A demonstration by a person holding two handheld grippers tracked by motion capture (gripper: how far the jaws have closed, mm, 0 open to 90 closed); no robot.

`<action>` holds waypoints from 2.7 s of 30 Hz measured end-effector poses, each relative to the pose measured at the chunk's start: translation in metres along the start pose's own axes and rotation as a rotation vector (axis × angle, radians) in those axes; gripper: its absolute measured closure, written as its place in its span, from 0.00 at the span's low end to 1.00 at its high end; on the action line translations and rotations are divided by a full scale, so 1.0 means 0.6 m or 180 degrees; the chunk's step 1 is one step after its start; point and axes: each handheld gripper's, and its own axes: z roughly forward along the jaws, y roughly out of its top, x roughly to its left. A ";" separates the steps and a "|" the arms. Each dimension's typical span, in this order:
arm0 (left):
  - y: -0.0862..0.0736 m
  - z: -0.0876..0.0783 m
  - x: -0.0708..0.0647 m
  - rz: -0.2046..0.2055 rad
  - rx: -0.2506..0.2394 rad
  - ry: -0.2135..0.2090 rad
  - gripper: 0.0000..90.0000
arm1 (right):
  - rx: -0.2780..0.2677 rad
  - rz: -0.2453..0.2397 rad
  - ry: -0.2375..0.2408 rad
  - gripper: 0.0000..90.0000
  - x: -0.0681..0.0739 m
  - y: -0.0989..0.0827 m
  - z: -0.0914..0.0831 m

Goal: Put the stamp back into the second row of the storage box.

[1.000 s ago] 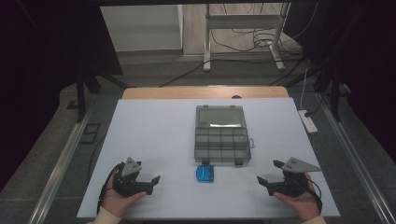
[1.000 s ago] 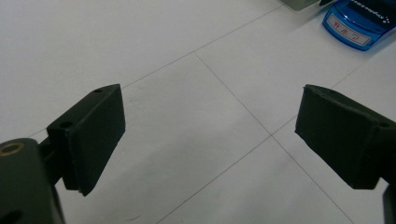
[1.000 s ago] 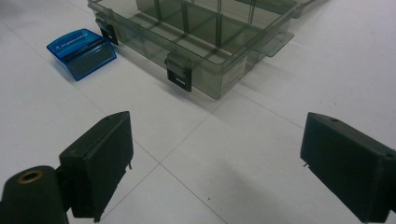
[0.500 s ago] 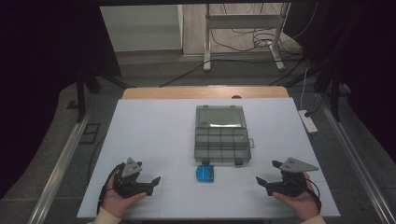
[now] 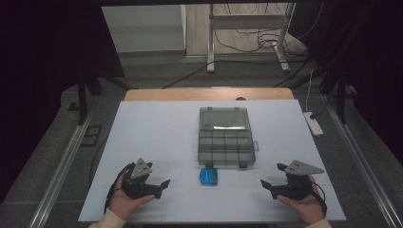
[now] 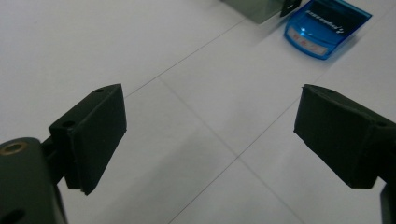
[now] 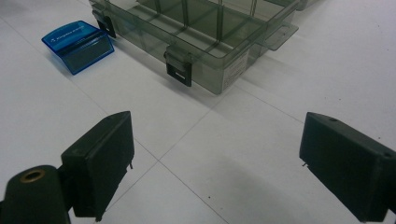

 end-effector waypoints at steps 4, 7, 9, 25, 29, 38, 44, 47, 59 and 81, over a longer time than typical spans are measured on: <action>0.010 0.006 -0.010 0.0088 0.0028 -0.0075 0.11 | -0.0002 -0.0004 0.0005 0.11 0.000 0.000 0.000; 0.014 0.010 -0.013 0.0132 0.0057 -0.0089 0.11 | 0.0000 -0.0001 0.0009 0.11 0.000 0.000 0.000; 0.017 0.013 -0.016 0.0153 0.0078 -0.0110 0.11 | -0.0003 -0.0002 0.0015 0.11 0.000 0.001 0.000; 0.079 0.046 -0.056 0.0459 0.0114 -0.0400 0.11 | 0.0008 -0.0001 0.0027 0.11 0.000 0.001 0.001; 0.088 0.052 -0.063 0.0504 0.0132 -0.0440 0.11 | 0.0004 0.0000 0.0030 0.11 0.000 0.001 0.001; 0.106 0.068 -0.072 0.0553 0.0196 -0.0475 0.11 | 0.0004 -0.0002 0.0013 0.12 -0.001 0.000 0.000; 0.113 0.074 -0.074 0.0564 0.0218 -0.0515 0.11 | 0.0018 0.0006 0.0012 0.12 -0.001 0.000 0.001; 0.119 0.080 -0.078 0.0590 0.0245 -0.0556 0.11 | 0.0015 0.0012 0.0007 0.12 -0.001 0.000 0.001; 0.137 0.095 -0.092 0.0682 0.0320 -0.0647 0.11 | 0.0040 0.0011 0.0005 0.12 -0.001 -0.001 0.001; 0.156 0.138 -0.117 0.0954 0.0614 -0.0851 0.12 | 0.0046 0.0014 0.0014 0.12 -0.002 -0.001 0.003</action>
